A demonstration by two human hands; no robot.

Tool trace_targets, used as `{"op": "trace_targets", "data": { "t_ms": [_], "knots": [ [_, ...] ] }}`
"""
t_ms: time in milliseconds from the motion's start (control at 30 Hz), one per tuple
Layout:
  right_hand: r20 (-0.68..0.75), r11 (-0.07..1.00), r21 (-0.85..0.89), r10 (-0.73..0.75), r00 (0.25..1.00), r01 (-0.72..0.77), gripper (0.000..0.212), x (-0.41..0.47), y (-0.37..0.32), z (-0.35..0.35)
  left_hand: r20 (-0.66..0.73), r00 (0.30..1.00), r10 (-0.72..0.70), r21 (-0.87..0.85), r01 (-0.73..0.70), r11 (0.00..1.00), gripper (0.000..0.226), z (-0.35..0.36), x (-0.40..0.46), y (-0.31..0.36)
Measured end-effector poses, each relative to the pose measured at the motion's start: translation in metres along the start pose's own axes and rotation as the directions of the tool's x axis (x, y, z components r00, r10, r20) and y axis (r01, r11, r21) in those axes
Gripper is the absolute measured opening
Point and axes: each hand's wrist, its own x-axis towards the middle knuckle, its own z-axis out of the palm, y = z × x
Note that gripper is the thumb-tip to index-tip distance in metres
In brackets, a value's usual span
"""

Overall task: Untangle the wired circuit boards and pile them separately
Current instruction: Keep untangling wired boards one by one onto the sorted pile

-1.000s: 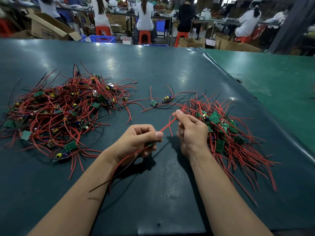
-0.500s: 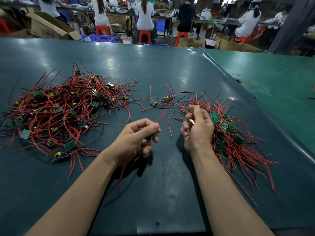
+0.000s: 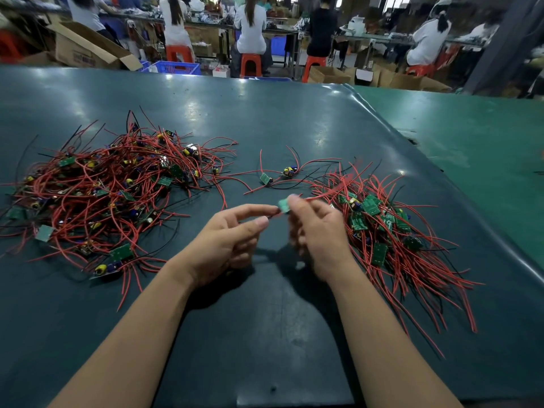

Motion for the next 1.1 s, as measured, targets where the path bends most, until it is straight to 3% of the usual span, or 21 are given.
{"op": "trace_targets", "data": {
  "t_ms": [100,200,267,367,500,700,867,933,1000,1100],
  "knots": [
    [-0.253,0.987,0.011,-0.15,0.956,0.158,0.033,0.005,-0.006,-0.008,-0.075,0.996,0.046,-0.019,-0.048,0.999,0.032,-0.008,0.002,0.005],
    [-0.335,0.92,-0.212,-0.387,0.859,0.331,0.033,-0.002,-0.002,-0.002,-0.21,0.973,0.092,-0.05,-0.104,0.993,0.025,-0.014,0.006,0.007],
    [-0.429,0.903,-0.222,-0.429,0.795,0.368,0.031,-0.003,-0.004,-0.001,-0.329,0.935,0.13,-0.077,-0.164,0.983,0.022,-0.018,0.008,0.007],
    [-0.643,0.928,0.09,-0.223,0.732,0.362,0.023,0.003,-0.013,-0.016,-0.453,0.877,0.159,-0.102,-0.229,0.968,0.022,-0.024,0.008,0.007],
    [-0.663,0.831,0.458,0.083,0.744,0.316,0.014,0.003,-0.012,-0.021,-0.466,0.868,0.17,-0.072,-0.228,0.971,0.02,-0.022,0.01,0.003],
    [-0.626,0.776,0.542,0.118,0.771,0.322,0.01,0.008,-0.01,-0.017,-0.465,0.867,0.179,-0.065,-0.235,0.97,0.02,-0.025,0.009,0.002],
    [-0.541,0.831,0.528,0.169,0.824,0.176,0.013,0.007,-0.008,-0.015,-0.496,0.844,0.204,-0.007,-0.238,0.971,0.019,-0.022,0.009,0.001],
    [-0.458,0.882,0.462,0.15,0.876,0.091,0.01,0.006,-0.006,-0.011,-0.534,0.797,0.283,0.135,-0.251,0.959,0.015,-0.019,0.01,-0.002],
    [-0.399,0.954,0.297,0.088,0.913,0.038,0.009,0.005,-0.002,-0.005,-0.514,0.721,0.464,0.451,-0.232,0.862,0.011,-0.013,0.008,-0.007],
    [-0.3,0.998,0.057,-0.02,0.954,0.039,0.009,0.003,0.006,0.004,-0.337,0.626,0.703,0.86,-0.1,0.501,0.01,-0.008,0.004,-0.012]
  ]
}}
